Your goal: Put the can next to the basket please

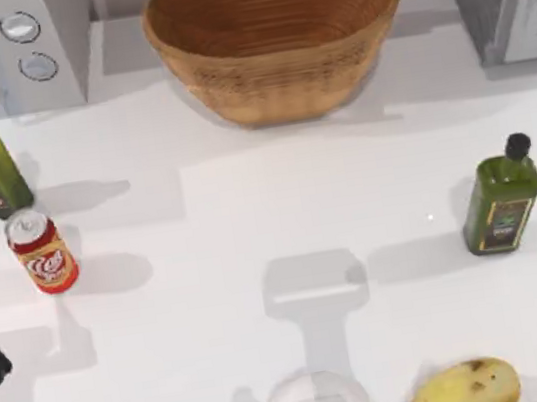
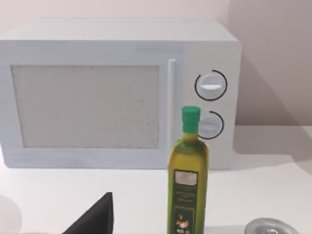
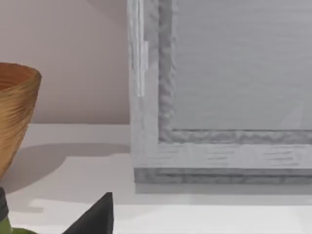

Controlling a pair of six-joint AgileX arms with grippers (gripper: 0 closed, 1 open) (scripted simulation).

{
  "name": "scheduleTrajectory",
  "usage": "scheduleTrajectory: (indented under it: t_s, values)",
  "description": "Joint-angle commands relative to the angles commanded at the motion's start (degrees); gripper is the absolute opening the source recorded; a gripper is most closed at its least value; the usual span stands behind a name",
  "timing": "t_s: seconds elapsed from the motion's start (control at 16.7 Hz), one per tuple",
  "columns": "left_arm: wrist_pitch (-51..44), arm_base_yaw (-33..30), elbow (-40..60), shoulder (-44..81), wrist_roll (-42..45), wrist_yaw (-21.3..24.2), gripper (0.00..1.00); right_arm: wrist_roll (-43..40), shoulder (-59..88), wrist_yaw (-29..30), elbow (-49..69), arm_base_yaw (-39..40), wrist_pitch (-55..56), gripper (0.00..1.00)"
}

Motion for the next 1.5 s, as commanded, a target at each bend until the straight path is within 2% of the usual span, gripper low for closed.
scheduleTrajectory:
  t_s: [0.3,0.6,0.9,1.5]
  values:
    - [-2.24,-1.52,3.32,3.01,0.82,-0.16,1.0,0.0,0.0,0.0,0.0,0.0,0.0,1.0]
    - [-12.29,-7.78,18.68,17.58,3.86,-0.75,1.0,0.0,0.0,0.0,0.0,0.0,0.0,1.0]
    - [-26.61,-16.09,41.14,42.0,7.35,-1.24,1.0,0.0,0.0,0.0,0.0,0.0,0.0,1.0]
    - [-58.95,-30.86,90.68,100.25,10.61,-0.9,1.0,0.0,0.0,0.0,0.0,0.0,0.0,1.0]
